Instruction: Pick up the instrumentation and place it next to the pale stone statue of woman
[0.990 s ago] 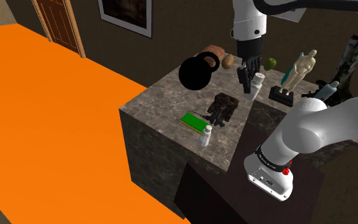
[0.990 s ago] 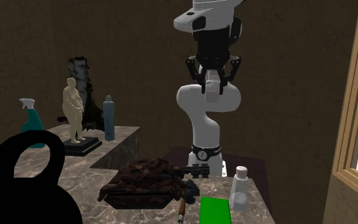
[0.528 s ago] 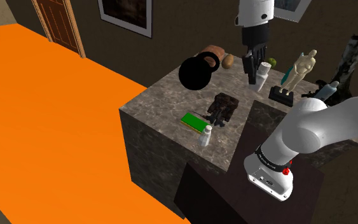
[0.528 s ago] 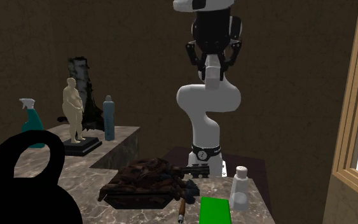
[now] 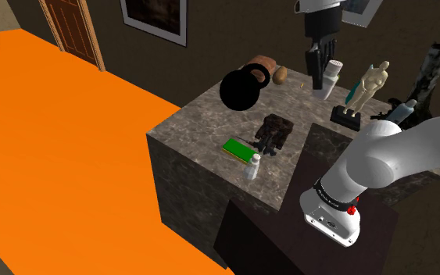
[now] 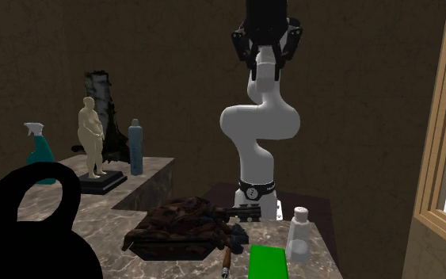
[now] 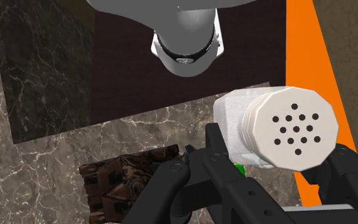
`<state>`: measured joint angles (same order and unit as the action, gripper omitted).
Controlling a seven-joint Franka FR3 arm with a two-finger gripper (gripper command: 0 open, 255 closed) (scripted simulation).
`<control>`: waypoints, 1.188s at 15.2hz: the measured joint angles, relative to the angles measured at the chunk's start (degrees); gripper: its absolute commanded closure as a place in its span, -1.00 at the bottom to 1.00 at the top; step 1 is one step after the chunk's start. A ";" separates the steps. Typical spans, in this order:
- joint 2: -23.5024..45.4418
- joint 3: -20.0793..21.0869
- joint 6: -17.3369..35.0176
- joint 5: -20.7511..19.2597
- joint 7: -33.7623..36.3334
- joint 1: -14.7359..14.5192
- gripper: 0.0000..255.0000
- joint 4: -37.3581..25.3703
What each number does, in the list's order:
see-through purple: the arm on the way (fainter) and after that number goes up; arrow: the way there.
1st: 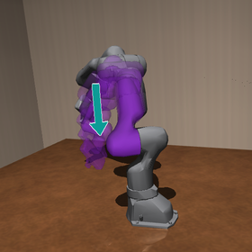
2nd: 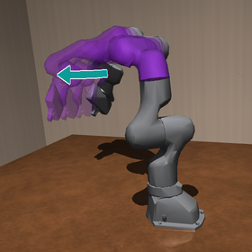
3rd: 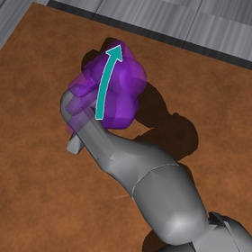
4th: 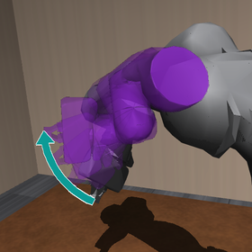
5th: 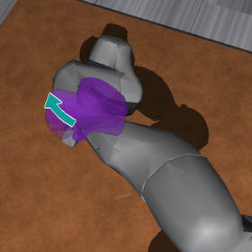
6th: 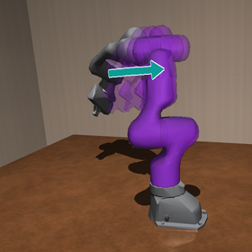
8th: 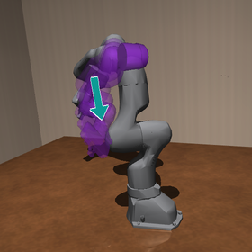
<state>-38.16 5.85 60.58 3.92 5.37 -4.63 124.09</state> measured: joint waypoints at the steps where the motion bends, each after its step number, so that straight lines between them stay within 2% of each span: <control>1: 0.07 0.04 -0.70 0.08 0.11 -0.01 1.00 -0.77; 12: 3.69 -0.21 -8.34 -0.15 0.45 0.18 1.00 -12.02; 18: 2.60 -6.48 -9.04 -7.27 -7.52 0.71 1.00 -11.63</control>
<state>-35.56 -0.63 51.54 -3.36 -2.16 -3.92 112.46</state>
